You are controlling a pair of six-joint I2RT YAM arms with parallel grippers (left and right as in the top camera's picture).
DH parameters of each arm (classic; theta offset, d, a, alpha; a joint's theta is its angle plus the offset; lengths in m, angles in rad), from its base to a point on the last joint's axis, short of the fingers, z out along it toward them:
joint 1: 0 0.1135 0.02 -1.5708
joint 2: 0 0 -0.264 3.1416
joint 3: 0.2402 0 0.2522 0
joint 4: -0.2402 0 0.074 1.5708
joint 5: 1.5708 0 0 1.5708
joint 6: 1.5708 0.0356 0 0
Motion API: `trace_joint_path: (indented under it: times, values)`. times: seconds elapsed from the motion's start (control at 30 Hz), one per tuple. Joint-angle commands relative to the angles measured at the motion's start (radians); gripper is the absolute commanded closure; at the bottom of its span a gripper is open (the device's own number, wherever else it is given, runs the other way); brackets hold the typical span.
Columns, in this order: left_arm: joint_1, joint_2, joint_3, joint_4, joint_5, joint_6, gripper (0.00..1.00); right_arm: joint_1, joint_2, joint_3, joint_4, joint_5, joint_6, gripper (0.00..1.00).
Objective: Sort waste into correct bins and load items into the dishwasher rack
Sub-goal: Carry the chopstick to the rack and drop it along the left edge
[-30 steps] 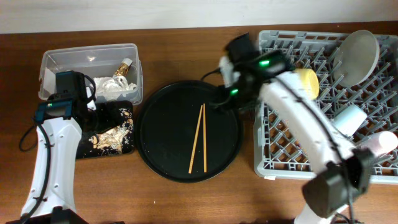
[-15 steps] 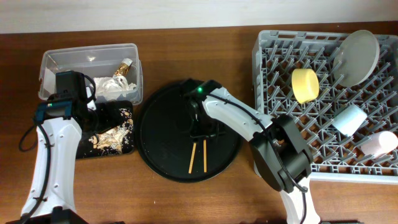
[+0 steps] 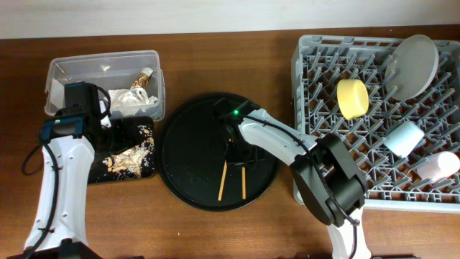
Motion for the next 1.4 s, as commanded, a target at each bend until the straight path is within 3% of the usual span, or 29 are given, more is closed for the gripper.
trace_joint_path:
  times: [0.0, 0.13, 0.4, 0.67, 0.97, 1.0, 1.03, 1.1, 1.3, 1.37]
  values:
    - [0.003, -0.017, 0.004, 0.002, 0.003, -0.003, 0.06, -0.007, 0.039, -0.033, 0.0, 0.002, 0.005, 0.96]
    - [0.003, -0.017, 0.004, 0.002, 0.003, -0.003, 0.05, -0.056, -0.046, 0.017, -0.035, 0.002, -0.026, 0.96]
    - [0.003, -0.017, 0.004, 0.002, 0.003, -0.003, 0.06, -0.269, -0.345, 0.093, -0.177, 0.006, -0.264, 0.96]
    - [0.003, -0.017, 0.004, 0.002, 0.003, -0.003, 0.05, -0.488, -0.357, 0.044, -0.236, 0.006, -0.374, 0.96]
    - [0.003, -0.017, 0.004, 0.001, 0.003, -0.003, 0.06, -0.498, -0.356, -0.059, -0.153, 0.006, -0.373, 0.91]
    - [0.003, -0.017, 0.004, 0.001, 0.003, -0.003, 0.05, -0.498, -0.356, -0.059, -0.153, 0.006, -0.373, 0.88]
    - [0.003, -0.017, 0.004, 0.001, 0.003, -0.003, 0.06, -0.498, -0.356, -0.059, -0.153, 0.006, -0.373, 0.77]
    - [0.003, -0.017, 0.004, 0.001, 0.003, -0.003, 0.06, -0.498, -0.359, -0.053, -0.156, 0.006, -0.373, 0.71]
    - [0.003, -0.017, 0.004, 0.001, 0.003, -0.003, 0.06, -0.49, -0.403, 0.09, -0.211, -0.006, -0.373, 0.69]
    - [0.003, -0.017, 0.004, 0.002, 0.003, -0.003, 0.06, -0.449, -0.421, 0.118, -0.2, -0.1, -0.373, 0.64]
